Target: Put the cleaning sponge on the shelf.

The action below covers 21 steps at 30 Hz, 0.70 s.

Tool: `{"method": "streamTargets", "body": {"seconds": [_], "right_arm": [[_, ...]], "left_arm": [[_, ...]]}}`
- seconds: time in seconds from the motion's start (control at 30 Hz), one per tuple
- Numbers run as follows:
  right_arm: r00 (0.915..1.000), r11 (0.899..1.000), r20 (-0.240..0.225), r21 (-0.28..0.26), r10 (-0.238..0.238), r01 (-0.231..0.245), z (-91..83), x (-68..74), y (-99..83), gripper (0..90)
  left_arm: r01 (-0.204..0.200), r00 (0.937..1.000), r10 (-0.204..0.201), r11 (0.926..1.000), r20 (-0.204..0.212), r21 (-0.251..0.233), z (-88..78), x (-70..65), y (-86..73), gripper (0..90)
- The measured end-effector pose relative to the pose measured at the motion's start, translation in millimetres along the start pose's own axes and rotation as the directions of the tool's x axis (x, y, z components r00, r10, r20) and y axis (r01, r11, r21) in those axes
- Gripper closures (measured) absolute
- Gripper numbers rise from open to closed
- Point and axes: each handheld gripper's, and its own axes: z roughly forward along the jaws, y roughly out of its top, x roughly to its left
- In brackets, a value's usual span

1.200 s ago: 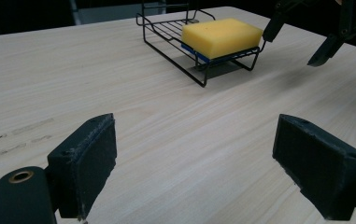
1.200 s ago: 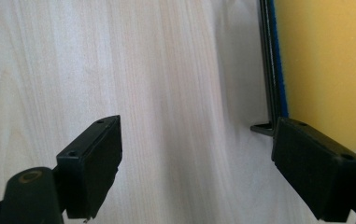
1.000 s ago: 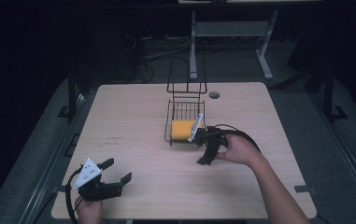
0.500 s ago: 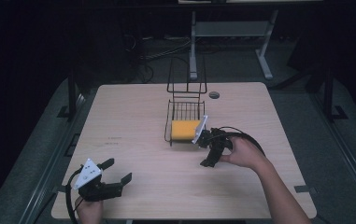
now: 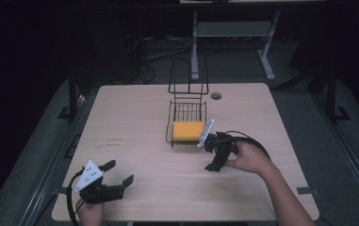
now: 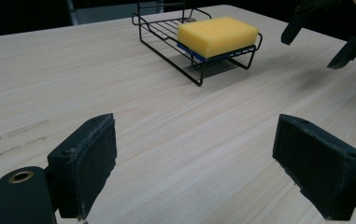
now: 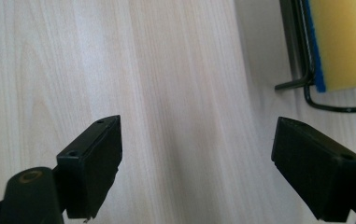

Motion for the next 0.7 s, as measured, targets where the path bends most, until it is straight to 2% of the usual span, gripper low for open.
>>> {"method": "streamTargets", "body": {"seconds": [0.27,0.7], "right_arm": [[0.9998,1.0,-0.004,-0.002,0.021,-0.021,0.8,3.2,-11.3,16.2],[0.9996,1.0,0.0,-0.003,0.028,-0.028,1.1,8.1,-22.4,16.2]], "left_arm": [[-0.004,1.0,0.004,1.0,0.0,0.004,0.5,-0.2,-0.3,13.0],[-0.007,1.0,0.007,1.0,-0.002,0.007,-0.2,-0.3,-0.4,13.0]]}}
